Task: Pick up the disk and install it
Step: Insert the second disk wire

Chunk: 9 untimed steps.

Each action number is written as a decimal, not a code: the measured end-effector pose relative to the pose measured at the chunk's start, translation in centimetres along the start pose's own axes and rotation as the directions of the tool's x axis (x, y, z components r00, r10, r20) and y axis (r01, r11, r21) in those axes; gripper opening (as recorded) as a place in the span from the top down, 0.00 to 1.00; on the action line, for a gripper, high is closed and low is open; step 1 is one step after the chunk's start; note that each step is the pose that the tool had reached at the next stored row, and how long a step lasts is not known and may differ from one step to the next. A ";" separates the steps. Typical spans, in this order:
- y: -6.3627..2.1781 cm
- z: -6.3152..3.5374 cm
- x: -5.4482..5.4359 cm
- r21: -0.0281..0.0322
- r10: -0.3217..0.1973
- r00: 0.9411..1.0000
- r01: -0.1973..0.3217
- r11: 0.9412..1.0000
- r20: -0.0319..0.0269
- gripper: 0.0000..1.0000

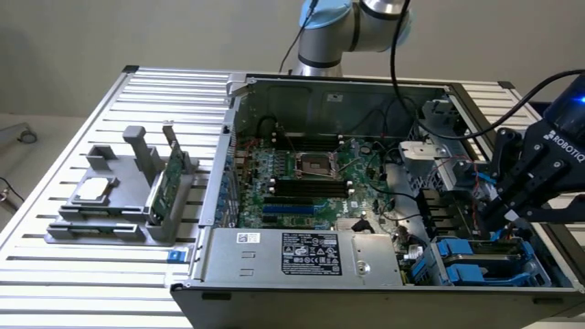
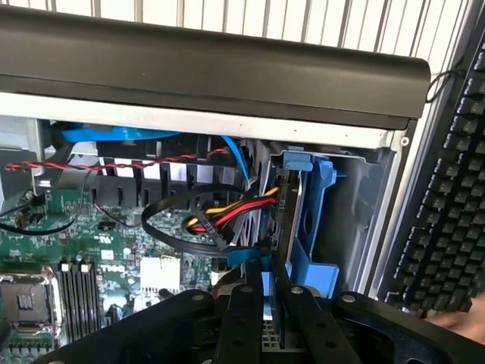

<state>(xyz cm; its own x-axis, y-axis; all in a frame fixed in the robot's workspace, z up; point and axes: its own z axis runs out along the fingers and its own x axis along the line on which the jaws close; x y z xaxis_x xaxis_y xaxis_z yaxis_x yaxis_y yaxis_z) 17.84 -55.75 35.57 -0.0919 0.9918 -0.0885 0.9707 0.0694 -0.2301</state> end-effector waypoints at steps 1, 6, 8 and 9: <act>0.02 0.18 -0.2 0.000 -0.001 1.000 0.001 1.000 -0.003 0.84; 0.07 0.96 -0.7 -0.003 -0.005 1.000 0.005 1.000 -0.018 0.84; 0.08 1.25 -0.8 -0.005 -0.007 1.000 0.007 1.000 -0.024 0.84; 0.11 1.39 -0.8 -0.006 -0.008 1.000 0.008 1.000 -0.026 0.84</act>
<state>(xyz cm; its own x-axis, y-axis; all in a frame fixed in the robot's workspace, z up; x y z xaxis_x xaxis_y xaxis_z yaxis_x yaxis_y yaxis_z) 17.71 -56.69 34.26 -0.0935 0.9937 -0.0613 0.9712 0.0775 -0.2254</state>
